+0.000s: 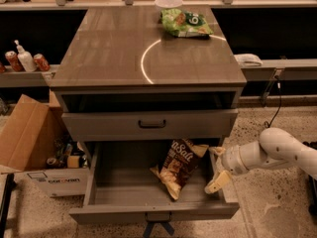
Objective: Pick brown chip bag from middle drawer and place on counter
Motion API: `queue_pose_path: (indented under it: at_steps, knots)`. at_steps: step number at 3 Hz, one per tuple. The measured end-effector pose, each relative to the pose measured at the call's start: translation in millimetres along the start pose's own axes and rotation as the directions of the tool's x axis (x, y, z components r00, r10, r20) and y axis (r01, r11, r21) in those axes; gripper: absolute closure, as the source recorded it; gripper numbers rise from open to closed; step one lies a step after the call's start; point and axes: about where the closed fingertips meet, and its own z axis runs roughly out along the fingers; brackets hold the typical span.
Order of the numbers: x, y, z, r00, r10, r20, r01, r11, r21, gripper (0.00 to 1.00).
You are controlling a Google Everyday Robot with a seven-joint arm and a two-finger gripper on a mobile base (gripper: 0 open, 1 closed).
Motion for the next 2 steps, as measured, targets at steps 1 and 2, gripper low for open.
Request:
queue_pose_path:
  at_steps: [1, 2]
  knots:
    - [8.6, -20.3, 13.1, 0.999, 0.051, 0.016, -0.052, 0.9978, 0.04, 0.0]
    - [8.0, -35.0, 20.8, 0.997, 0.067, 0.033, -0.07, 0.9952, 0.068, 0.0]
